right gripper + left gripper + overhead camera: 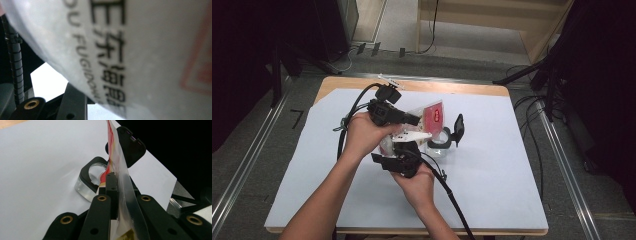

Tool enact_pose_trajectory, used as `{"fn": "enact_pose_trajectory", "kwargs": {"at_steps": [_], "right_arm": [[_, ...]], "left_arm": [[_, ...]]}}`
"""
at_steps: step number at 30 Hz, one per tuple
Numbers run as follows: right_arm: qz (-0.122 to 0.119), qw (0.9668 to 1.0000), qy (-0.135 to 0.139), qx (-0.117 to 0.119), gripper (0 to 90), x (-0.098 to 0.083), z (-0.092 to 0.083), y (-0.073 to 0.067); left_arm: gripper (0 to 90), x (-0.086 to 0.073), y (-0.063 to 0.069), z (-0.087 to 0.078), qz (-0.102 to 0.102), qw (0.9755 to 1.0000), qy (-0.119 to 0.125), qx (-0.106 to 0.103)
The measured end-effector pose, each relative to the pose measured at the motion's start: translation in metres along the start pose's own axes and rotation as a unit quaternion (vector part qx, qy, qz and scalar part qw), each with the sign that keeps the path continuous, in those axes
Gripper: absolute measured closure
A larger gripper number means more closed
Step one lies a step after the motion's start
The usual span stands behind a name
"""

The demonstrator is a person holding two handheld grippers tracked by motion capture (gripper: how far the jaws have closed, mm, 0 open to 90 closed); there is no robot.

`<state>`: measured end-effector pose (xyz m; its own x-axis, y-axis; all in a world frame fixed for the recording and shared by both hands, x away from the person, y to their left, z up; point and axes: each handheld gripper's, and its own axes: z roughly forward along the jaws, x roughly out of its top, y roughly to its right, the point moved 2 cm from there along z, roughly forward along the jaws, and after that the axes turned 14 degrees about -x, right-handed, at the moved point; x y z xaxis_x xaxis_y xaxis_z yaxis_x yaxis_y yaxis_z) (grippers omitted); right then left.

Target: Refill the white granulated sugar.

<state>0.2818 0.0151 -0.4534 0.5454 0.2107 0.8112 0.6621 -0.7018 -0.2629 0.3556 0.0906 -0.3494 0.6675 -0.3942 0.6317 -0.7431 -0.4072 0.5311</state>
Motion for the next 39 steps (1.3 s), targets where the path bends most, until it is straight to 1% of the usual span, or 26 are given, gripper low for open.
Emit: {"fn": "enact_pose_trajectory", "kwargs": {"at_steps": [1, 2, 4, 5, 7, 9, 13, 14, 16, 18, 20, 24, 31, 39], "right_arm": [[-0.003, 1.0000, 0.000, -0.003, 59.1, 0.0000, 0.0004, -0.0005], [-0.004, 1.0000, 0.000, -0.006, 61.0, 0.0000, 0.0009, -0.0010], [-0.009, 0.9999, -0.001, -0.012, 61.6, -0.0005, 0.0012, -0.0015], [-0.008, 0.9999, -0.001, -0.013, 61.7, -0.0005, 0.0011, -0.0016], [-0.005, 0.9999, 0.000, -0.016, 61.8, -0.0005, 0.0002, -0.0018], [-0.001, 0.9999, 0.003, -0.017, 61.7, -0.0005, 0.0000, -0.0019], [0.006, 0.9999, 0.006, -0.012, 61.7, 0.0002, -0.0003, -0.0022], [0.006, 0.9999, 0.007, -0.012, 61.7, 0.0001, -0.0003, -0.0025], [0.007, 0.9999, 0.008, -0.012, 61.7, -0.0002, -0.0004, -0.0028], [0.007, 0.9999, 0.007, -0.012, 61.7, -0.0004, -0.0008, -0.0029], [0.006, 0.9999, 0.006, -0.013, 61.6, -0.0006, -0.0014, -0.0029], [0.001, 0.9999, 0.004, -0.014, 61.6, -0.0010, -0.0019, -0.0030], [-0.007, 0.9998, 0.005, -0.015, 61.9, -0.0020, -0.0006, -0.0053], [-0.008, 0.9998, 0.004, -0.017, 62.0, -0.0021, -0.0007, -0.0056]], "left_arm": [[87.4, -0.0004, -0.0003, -0.0001, 0.001, 1.0000, 0.002, -0.002], [87.3, -0.0006, -0.0004, -0.0002, 0.001, 1.0000, -0.001, 0.000], [87.4, -0.0009, -0.0006, 0.0000, 0.004, 1.0000, 0.000, -0.001], [87.2, -0.0010, -0.0003, 0.0003, 0.006, 1.0000, 0.002, -0.006], [86.6, -0.0011, 0.0007, 0.0004, 0.008, 1.0000, 0.003, -0.005], [85.3, -0.0014, 0.0009, -0.0003, 0.011, 0.9998, 0.013, -0.012], [84.4, -0.0018, 0.0019, -0.0023, 0.013, 0.9998, 0.014, -0.010], [84.4, -0.0020, 0.0029, -0.0023, 0.013, 0.9998, 0.012, -0.007], [84.1, -0.0024, 0.0032, -0.0023, 0.017, 0.9998, 0.010, -0.006], [83.7, -0.0027, 0.0032, -0.0024, 0.016, 0.9998, 0.009, -0.006], [84.1, -0.0030, 0.0038, -0.0016, 0.017, 0.9998, 0.011, -0.009], [86.6, -0.0036, 0.0039, -0.0015, 0.020, 0.9998, 0.006, -0.003], [87.1, -0.0042, 0.0038, -0.0029, 0.013, 0.9999, 0.003, 0.001], [86.7, -0.0044, 0.0027, -0.0031, 0.015, 0.9999, 0.005, -0.005]]}}
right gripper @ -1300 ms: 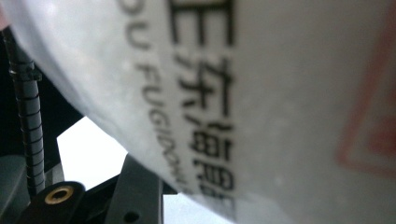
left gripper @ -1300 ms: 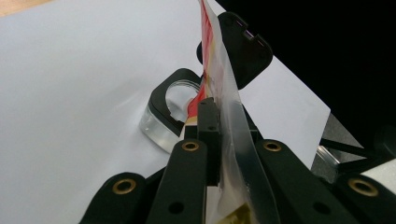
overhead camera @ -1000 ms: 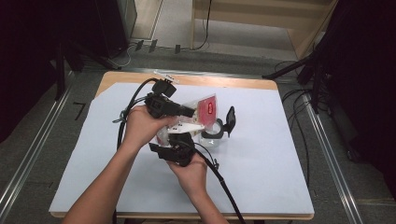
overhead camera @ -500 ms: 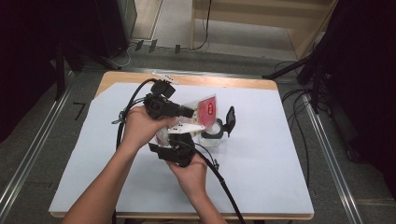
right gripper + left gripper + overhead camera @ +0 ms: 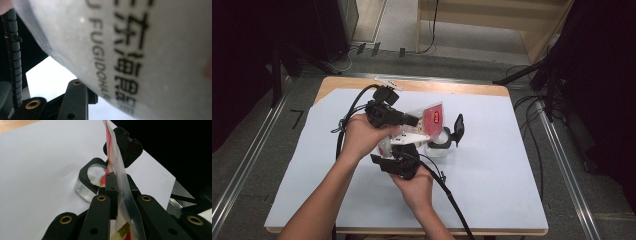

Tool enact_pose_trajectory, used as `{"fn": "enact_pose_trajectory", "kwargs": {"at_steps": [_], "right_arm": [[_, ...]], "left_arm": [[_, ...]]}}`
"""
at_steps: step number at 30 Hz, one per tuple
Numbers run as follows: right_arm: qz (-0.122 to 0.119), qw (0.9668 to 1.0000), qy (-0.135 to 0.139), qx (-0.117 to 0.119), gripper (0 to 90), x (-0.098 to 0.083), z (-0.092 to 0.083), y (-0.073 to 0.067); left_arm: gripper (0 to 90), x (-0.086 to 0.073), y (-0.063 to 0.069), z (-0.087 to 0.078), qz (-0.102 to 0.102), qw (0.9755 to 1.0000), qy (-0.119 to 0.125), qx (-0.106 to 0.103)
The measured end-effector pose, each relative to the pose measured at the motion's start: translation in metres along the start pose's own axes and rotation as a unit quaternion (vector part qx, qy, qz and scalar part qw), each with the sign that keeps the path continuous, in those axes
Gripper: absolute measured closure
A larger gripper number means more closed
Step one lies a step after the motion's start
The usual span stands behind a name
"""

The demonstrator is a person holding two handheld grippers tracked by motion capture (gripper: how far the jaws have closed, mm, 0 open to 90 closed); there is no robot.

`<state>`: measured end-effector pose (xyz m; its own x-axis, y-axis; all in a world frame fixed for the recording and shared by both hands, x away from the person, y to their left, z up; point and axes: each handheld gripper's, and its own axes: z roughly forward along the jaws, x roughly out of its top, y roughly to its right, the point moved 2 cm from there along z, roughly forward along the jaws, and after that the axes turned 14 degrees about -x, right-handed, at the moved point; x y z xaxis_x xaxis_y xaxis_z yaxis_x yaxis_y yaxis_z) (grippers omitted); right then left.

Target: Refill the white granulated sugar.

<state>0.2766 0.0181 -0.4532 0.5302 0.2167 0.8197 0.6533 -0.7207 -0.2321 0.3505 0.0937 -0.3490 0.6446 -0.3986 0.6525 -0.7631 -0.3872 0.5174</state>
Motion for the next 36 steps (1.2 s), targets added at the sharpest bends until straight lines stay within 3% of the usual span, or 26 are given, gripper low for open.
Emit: {"fn": "enact_pose_trajectory", "kwargs": {"at_steps": [15, 23, 27, 36], "right_arm": [[0.013, 0.9999, 0.009, 0.004, 62.0, -0.0001, -0.0033, -0.0004], [0.027, 0.9995, 0.010, 0.014, 61.7, 0.0002, -0.0041, 0.0021], [0.030, 0.9993, 0.011, 0.018, 61.7, -0.0001, -0.0048, 0.0024], [0.029, 0.9994, 0.011, 0.017, 61.7, 0.0002, -0.0044, 0.0022]], "left_arm": [[83.1, 0.0007, 0.0014, 0.0019, 0.009, 0.9999, 0.005, -0.013], [82.8, 0.0007, 0.0028, 0.0021, 0.011, 0.9999, 0.001, -0.009], [79.4, 0.0008, 0.0011, 0.0017, 0.003, 0.9997, 0.002, -0.025], [83.8, 0.0003, 0.0040, 0.0025, 0.020, 0.9998, -0.001, -0.001]]}}
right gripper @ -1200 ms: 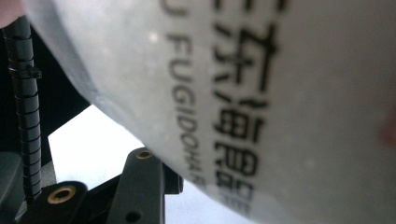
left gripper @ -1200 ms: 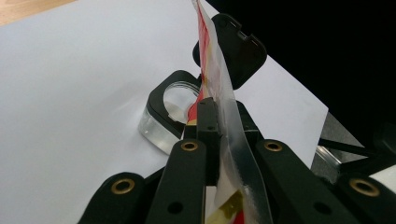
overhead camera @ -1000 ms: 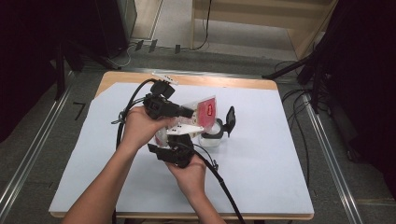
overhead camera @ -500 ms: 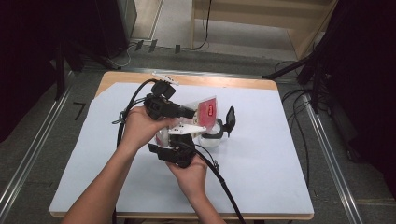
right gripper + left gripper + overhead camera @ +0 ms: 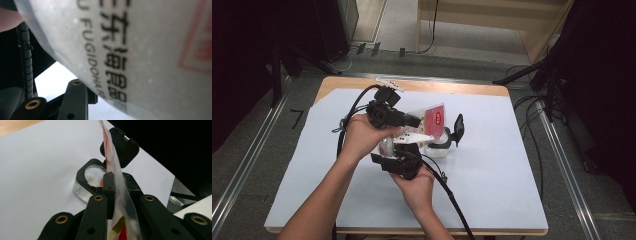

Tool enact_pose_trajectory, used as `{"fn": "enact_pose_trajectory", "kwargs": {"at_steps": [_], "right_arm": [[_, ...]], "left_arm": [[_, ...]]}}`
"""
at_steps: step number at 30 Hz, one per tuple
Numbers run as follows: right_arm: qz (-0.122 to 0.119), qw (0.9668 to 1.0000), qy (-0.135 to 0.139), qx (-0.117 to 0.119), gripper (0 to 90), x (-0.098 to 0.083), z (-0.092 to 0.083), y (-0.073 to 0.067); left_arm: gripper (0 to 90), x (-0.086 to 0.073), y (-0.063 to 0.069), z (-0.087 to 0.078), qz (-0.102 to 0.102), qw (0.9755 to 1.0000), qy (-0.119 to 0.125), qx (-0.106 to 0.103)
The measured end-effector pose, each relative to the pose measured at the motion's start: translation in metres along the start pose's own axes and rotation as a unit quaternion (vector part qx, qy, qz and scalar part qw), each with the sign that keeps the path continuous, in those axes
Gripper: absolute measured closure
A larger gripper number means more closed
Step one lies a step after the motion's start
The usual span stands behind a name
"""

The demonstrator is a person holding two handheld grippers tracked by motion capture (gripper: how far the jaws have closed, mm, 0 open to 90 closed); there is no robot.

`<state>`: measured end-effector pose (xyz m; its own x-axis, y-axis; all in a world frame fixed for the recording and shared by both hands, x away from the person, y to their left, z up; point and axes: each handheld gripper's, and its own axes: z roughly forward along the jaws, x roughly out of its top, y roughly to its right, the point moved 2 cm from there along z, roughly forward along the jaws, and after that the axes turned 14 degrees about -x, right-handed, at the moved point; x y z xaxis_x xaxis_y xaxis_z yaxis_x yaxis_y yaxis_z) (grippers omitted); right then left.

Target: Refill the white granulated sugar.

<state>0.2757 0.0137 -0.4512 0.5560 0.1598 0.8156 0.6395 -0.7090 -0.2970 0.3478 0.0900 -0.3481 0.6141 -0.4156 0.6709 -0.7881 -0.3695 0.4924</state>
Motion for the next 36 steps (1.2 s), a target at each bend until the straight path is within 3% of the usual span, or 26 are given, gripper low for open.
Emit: {"fn": "enact_pose_trajectory", "kwargs": {"at_steps": [4, 8, 36], "right_arm": [[-0.010, 0.9999, 0.004, 0.004, 58.7, -0.0003, -0.0002, -0.0023], [-0.011, 0.9999, 0.006, 0.001, 62.0, 0.0001, -0.0007, -0.0023], [-0.007, 1.0000, 0.000, 0.002, 62.2, 0.0016, -0.0006, -0.0016]], "left_arm": [[84.5, 0.0007, 0.0026, -0.0006, 0.000, 1.0000, -0.001, 0.006], [84.4, 0.0015, 0.0044, -0.0005, 0.002, 0.9999, -0.002, 0.012], [83.6, 0.0018, 0.0040, 0.0003, 0.000, 1.0000, 0.005, 0.009]]}}
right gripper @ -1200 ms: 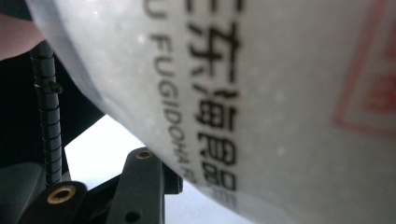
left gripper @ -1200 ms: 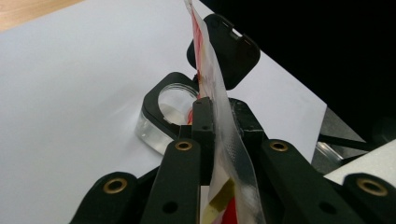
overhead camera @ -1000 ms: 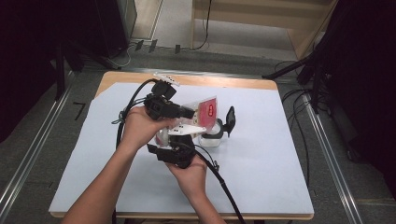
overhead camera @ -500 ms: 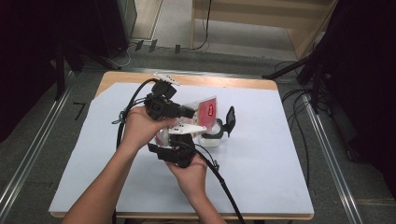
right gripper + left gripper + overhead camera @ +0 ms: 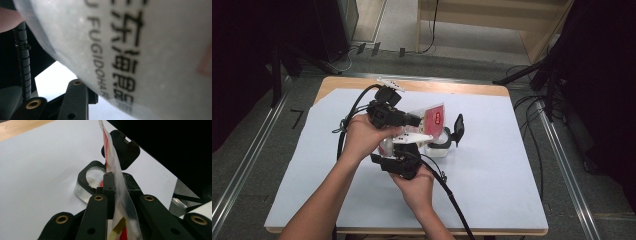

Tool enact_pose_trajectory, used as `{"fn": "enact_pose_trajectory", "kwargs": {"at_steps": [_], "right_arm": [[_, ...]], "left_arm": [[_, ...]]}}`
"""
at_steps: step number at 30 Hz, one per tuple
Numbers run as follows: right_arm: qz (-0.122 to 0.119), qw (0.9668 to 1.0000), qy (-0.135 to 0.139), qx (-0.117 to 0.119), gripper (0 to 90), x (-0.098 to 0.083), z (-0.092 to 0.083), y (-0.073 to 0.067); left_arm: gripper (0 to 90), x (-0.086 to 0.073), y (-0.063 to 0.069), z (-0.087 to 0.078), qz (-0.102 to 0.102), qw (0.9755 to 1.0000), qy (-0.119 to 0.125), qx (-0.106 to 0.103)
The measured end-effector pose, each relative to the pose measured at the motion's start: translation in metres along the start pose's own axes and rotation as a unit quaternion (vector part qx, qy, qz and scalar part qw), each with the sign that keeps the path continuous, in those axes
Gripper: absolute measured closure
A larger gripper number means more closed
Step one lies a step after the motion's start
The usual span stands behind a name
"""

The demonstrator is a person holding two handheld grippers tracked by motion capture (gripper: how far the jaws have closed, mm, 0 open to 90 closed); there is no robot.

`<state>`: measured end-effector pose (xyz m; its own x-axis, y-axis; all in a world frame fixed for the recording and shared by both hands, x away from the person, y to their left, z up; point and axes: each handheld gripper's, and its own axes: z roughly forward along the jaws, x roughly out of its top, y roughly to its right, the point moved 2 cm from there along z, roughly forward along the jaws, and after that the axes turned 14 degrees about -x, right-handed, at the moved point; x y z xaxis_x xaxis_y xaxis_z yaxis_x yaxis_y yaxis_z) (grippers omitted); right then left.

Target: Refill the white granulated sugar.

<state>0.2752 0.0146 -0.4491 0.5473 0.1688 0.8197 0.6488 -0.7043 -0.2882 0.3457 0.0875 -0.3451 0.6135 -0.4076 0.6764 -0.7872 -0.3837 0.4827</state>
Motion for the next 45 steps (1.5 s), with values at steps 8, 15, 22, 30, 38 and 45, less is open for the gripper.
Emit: {"fn": "enact_pose_trajectory", "kwargs": {"at_steps": [8, 15, 22, 30, 38, 45], "right_arm": [[0.001, 1.0000, 0.001, 0.001, 62.2, 0.0001, -0.0001, -0.0001], [0.001, 0.9999, 0.010, 0.001, 62.0, 0.0009, -0.0001, -0.0013], [-0.007, 0.9998, 0.013, -0.009, 62.9, 0.0004, 0.0001, -0.0027], [-0.003, 0.9998, 0.016, -0.008, 63.2, 0.0005, -0.0004, -0.0029], [0.004, 0.9998, 0.019, -0.009, 63.4, 0.0001, 0.0000, -0.0031], [0.012, 0.9997, 0.018, -0.006, 63.4, 0.0003, -0.0004, -0.0022]], "left_arm": [[83.5, 0.0002, 0.0009, -0.0001, 0.003, 1.0000, -0.003, 0.002], [83.7, 0.0014, 0.0038, -0.0008, 0.008, 0.9999, -0.002, 0.007], [83.8, 0.0016, 0.0057, -0.0004, 0.011, 0.9999, -0.003, 0.010], [83.8, 0.0022, 0.0080, 0.0006, 0.013, 0.9998, -0.001, 0.014], [83.6, 0.0022, 0.0079, 0.0009, 0.013, 0.9998, 0.000, 0.013], [82.7, 0.0024, 0.0080, 0.0016, 0.015, 0.9998, 0.001, 0.013]]}}
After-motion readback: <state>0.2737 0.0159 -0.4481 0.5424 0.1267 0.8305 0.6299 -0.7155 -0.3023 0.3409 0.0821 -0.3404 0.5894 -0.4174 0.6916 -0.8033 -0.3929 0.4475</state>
